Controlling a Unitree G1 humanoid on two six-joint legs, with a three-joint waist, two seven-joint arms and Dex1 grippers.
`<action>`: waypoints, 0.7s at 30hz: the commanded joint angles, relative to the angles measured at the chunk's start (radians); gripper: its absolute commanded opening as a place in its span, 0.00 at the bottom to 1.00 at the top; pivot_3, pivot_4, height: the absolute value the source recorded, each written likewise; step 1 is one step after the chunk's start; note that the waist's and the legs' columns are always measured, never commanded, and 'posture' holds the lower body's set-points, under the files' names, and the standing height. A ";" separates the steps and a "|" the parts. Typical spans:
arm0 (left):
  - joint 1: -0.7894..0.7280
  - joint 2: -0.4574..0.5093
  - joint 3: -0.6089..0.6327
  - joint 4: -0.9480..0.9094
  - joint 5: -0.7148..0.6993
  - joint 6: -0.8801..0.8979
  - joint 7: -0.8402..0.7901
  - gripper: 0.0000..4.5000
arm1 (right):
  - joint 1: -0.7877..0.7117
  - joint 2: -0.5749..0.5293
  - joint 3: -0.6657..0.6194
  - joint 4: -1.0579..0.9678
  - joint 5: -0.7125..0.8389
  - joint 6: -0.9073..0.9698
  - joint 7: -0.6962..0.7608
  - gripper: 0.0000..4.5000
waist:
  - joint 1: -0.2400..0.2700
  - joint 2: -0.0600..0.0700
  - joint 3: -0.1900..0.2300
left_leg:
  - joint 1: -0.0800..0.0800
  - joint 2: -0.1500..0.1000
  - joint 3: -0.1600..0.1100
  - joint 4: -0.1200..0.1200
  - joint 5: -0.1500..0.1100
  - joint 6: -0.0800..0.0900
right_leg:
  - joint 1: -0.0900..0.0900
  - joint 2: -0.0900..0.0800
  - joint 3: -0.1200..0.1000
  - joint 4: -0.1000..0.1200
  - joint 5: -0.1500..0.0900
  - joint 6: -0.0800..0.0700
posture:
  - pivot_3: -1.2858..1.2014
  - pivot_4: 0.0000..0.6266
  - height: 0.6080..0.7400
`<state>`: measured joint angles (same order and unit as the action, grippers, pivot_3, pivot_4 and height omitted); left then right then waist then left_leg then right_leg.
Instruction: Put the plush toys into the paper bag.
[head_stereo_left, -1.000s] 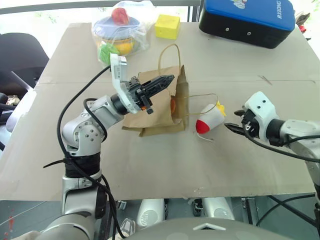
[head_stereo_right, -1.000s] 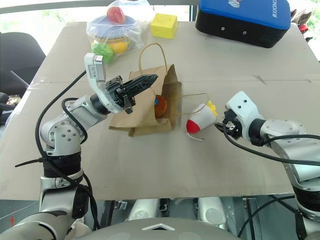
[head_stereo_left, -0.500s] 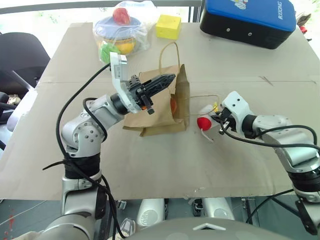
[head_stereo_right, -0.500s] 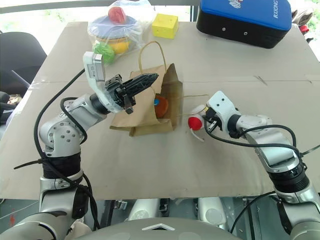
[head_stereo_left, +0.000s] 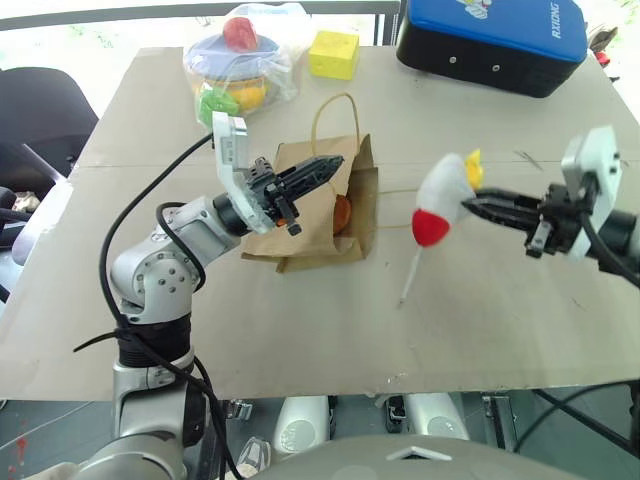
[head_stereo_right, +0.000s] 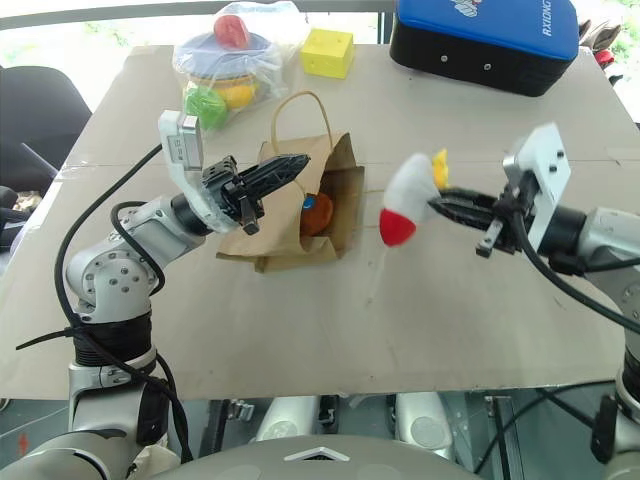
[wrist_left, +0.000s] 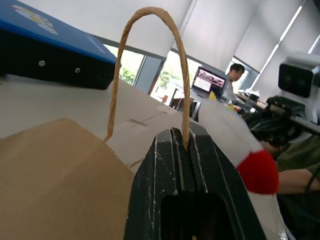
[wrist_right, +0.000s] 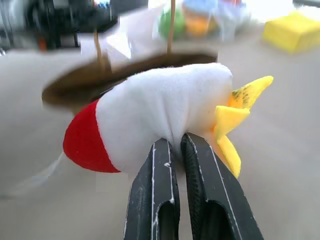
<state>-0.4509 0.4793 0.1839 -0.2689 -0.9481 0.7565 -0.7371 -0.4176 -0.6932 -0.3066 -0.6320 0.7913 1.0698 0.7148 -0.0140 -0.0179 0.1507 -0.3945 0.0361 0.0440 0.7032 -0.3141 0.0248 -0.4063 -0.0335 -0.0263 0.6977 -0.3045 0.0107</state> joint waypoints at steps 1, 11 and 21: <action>-0.015 0.012 0.038 -0.037 -0.023 -0.039 -0.027 0.00 | -0.115 0.076 0.237 0.122 -0.178 -0.154 -0.075 0.01 | -0.002 0.000 0.000 | 0.000 0.000 0.000 0.000 0.000 0.000 | 0.000 0.000 0.000 0.000 0.000 0.000 | 0.52 0.24 0.92; 0.034 0.032 0.083 -0.035 -0.020 -0.054 -0.013 0.00 | -0.269 0.287 0.618 0.466 -0.416 -0.425 0.035 0.01 | -0.001 0.000 0.000 | -0.003 0.000 0.002 0.001 0.000 0.000 | -0.001 -0.001 0.000 -0.003 0.000 0.000 | 0.52 0.24 0.92; 0.144 0.033 0.074 -0.099 0.002 -0.074 0.010 0.00 | -0.360 0.433 0.791 0.690 -0.521 -0.670 0.274 0.01 | -0.003 0.000 0.000 | -0.003 0.000 0.001 0.001 0.000 0.000 | -0.001 -0.001 -0.001 -0.002 0.000 0.000 | 0.52 0.24 0.92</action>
<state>-0.3063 0.5076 0.2426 -0.3167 -0.9427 0.7050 -0.7330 -0.7550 -0.2758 0.4692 0.0554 0.2808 0.4527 0.9402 -0.0168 -0.0180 0.1508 -0.3970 0.0363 0.0448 0.7039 -0.3139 0.0245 -0.4079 -0.0346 -0.0272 0.6961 -0.3046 0.0108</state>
